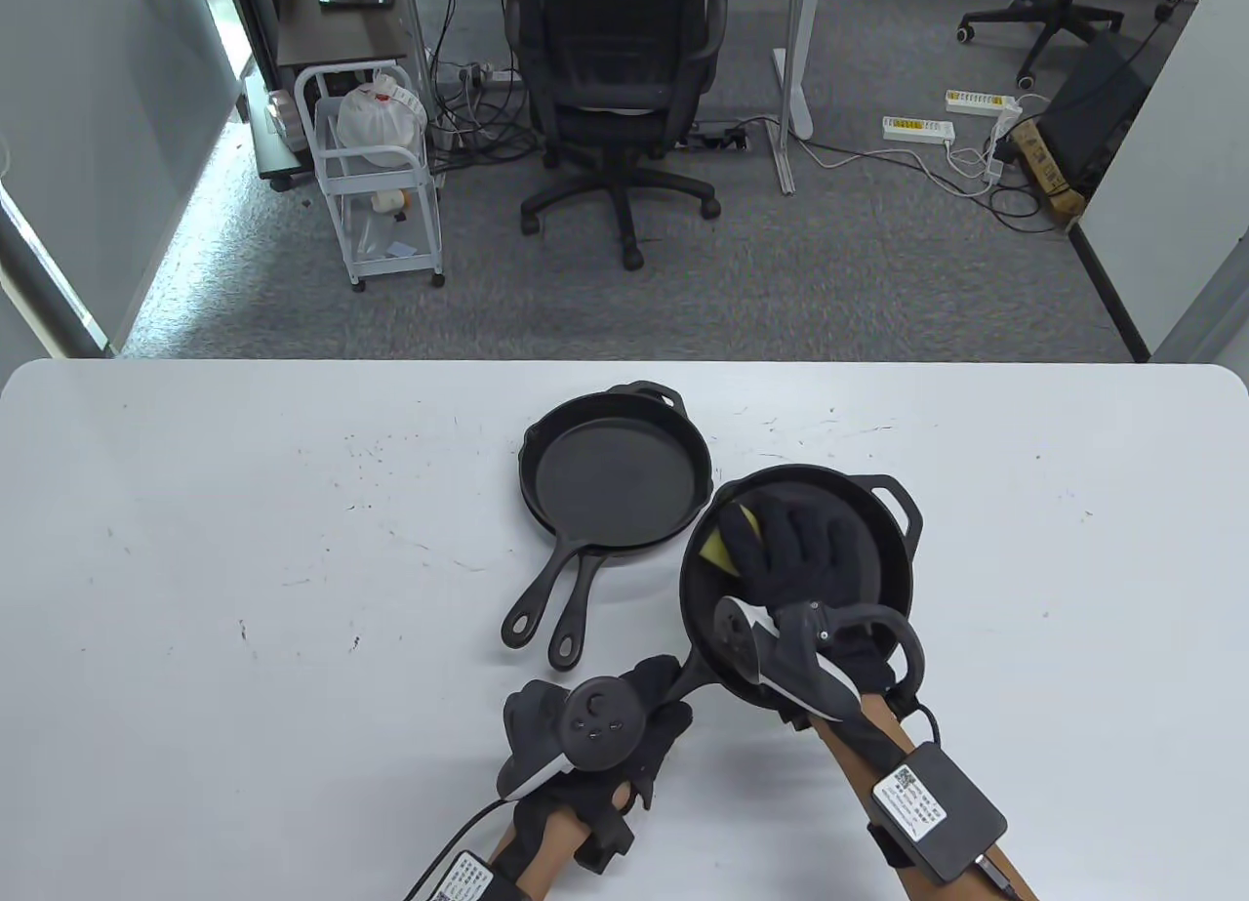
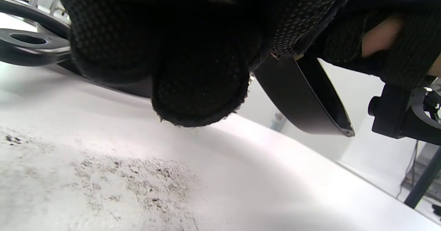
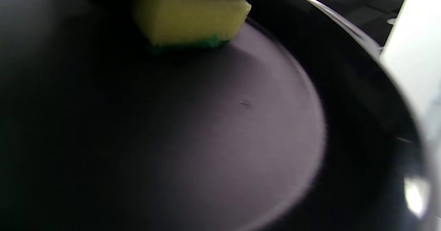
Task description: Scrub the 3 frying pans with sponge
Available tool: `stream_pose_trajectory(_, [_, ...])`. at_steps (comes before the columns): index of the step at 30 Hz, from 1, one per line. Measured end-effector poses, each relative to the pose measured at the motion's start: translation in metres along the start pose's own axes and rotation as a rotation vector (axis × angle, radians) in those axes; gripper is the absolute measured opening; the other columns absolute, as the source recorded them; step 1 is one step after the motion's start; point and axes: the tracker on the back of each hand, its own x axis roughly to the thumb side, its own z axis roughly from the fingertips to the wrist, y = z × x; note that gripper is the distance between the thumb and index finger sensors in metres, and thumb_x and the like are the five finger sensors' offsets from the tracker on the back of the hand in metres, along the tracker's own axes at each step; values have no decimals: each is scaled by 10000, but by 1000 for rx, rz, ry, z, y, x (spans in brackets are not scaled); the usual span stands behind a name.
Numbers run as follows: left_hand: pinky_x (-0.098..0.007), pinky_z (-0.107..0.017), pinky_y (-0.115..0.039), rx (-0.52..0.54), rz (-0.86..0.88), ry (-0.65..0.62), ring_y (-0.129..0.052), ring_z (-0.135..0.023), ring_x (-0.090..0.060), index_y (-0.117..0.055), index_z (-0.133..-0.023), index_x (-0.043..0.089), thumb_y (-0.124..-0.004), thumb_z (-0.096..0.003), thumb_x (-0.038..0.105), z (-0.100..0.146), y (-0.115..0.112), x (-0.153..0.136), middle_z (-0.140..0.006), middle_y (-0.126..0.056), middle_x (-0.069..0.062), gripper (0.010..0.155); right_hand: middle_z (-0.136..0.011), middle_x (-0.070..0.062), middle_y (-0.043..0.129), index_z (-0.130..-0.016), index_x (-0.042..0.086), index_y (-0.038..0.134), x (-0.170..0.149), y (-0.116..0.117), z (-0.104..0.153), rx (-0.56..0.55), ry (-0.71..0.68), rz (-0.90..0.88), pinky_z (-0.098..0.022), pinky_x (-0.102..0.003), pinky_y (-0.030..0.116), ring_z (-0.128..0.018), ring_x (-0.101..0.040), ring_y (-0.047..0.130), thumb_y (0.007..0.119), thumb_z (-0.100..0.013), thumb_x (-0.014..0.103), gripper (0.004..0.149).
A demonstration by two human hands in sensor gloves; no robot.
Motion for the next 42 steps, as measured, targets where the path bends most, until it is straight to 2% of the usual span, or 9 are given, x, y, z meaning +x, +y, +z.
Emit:
stream_pose_trajectory(5, [-360,-284,-1015,24,38,42,-1156,-323,-113,-810,-955,108,-877,-441,419,-1,3,-10,-621,-1048,61,604,-1129,-21,584,-1045,372,354,-31,19,5,60,20,42,-762,-579,495,-984,-253,756,745,-437,431,725])
stream_pose_trajectory(12, [-361,-287,-1016,22,55,72,-1156,-328,-110,-802,-952,109,-870,-442,416,-3,2,-17,-623,-1042,64,599,-1089,-27,646,-1031,427,368,-6,29,43,161,-202,62,-759,-582,516,-877,-263,812,778,-416,469,740])
stream_pose_trajectory(17, [-384,-323,-1010,-29,87,45,-1159,-359,-128,-804,-951,124,-876,-438,409,-3,-2,-12,-632,-1042,55,592,-1129,-13,571,-1023,428,322,23,14,50,-10,-266,97,-763,-572,513,-977,-271,750,749,-423,464,737])
stream_pose_trajectory(21, [-395,-352,-1005,-62,21,6,-1160,-383,-132,-807,-950,150,-889,-430,409,0,-6,-4,-640,-1045,64,586,-1142,-20,513,-1019,410,249,16,5,36,-121,-141,102,-761,-559,524,-1027,-277,709,727,-430,463,761])
stream_pose_trajectory(25, [-401,-366,-1002,-54,40,-1,-1160,-393,-128,-800,-955,147,-885,-433,407,0,-6,-3,-644,-1042,64,590,-1138,-38,511,-1019,400,250,-16,10,21,-69,-13,41,-751,-557,552,-1009,-289,742,736,-435,436,761])
stream_pose_trajectory(28, [-398,-364,-1004,-8,30,31,-1160,-390,-124,-799,-958,143,-883,-436,409,1,-4,-8,-645,-1041,61,591,-1131,-45,540,-1026,392,268,-36,26,21,26,36,127,-748,-557,557,-975,-252,778,744,-432,451,764])
stream_pose_trajectory(33, [-399,-359,-1003,32,58,61,-1158,-383,-123,-792,-961,130,-872,-446,407,0,-3,-9,-645,-1037,53,590,-1109,-17,606,-1024,420,337,-23,39,52,81,-132,134,-755,-560,541,-911,-236,818,769,-416,492,750])
stream_pose_trajectory(37, [-403,-373,-1000,10,51,27,-1157,-393,-128,-792,-962,133,-870,-445,407,1,-4,-4,-647,-1039,55,590,-1125,-3,578,-1016,429,329,7,25,68,-29,-236,163,-758,-557,538,-974,-236,782,755,-421,471,734])
stream_pose_trajectory(42, [-434,-426,-986,-67,27,-41,-1164,-440,-145,-801,-965,147,-884,-433,394,1,-13,5,-665,-1047,56,593,-1145,-30,517,-1026,388,286,11,1,54,-106,-161,136,-760,-556,531,-1025,-267,722,729,-430,469,747])
